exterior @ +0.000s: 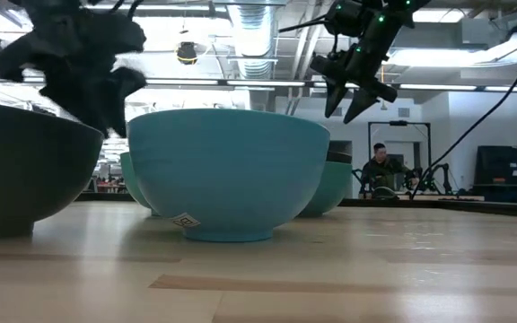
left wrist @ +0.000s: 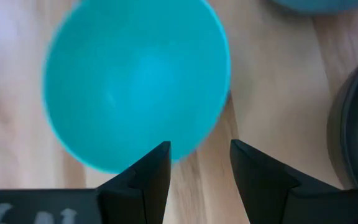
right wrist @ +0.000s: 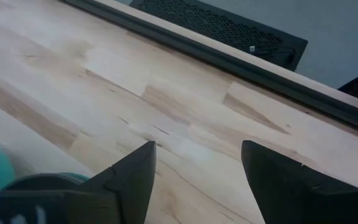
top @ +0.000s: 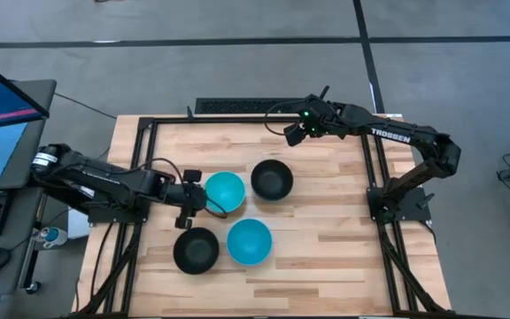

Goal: Nest bowls inside each other
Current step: Stack the top blue bowl on the black bowl

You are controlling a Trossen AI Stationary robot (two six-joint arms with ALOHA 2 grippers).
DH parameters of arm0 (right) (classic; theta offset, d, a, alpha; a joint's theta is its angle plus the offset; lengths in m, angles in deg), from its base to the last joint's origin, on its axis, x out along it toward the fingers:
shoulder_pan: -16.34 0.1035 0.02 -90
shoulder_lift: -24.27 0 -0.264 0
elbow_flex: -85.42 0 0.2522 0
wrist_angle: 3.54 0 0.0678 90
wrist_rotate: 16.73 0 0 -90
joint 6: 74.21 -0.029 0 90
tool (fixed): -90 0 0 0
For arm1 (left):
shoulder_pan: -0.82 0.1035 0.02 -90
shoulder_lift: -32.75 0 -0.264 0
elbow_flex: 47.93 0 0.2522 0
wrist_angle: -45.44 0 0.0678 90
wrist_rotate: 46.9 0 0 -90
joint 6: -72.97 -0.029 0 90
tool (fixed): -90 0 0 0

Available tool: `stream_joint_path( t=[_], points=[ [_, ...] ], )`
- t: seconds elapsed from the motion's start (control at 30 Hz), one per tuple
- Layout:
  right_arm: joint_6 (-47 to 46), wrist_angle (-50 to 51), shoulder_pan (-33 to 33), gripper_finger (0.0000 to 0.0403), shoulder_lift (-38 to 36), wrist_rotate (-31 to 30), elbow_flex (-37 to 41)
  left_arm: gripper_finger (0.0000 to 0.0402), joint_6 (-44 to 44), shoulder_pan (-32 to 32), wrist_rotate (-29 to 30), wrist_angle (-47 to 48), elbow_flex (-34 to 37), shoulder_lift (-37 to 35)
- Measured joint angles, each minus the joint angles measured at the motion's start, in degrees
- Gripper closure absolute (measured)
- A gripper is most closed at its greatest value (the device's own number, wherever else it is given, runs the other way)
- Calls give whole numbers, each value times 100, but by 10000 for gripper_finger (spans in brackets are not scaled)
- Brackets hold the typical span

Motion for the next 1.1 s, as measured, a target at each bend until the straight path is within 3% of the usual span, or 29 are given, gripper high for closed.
stream_joint_path(
  t=[0.3, 0.77, 0.93, 1.1],
  points=[
    [-2, 79, 0, 144, 2, 4, 2, 243, -284, -43, -253, -79, -253, 664],
    [-9, 241, 0, 144, 4, 28, 4, 250, -668, -151, -113, -519, -372, 1266],
    [-146, 203, 0, 144, -15, 30, 4, 286, -754, -157, -119, -535, -365, 1593],
    [-164, 157, -7, 144, -192, 22, -24, 359, -972, -164, -55, -549, -385, 1764]
  ],
)
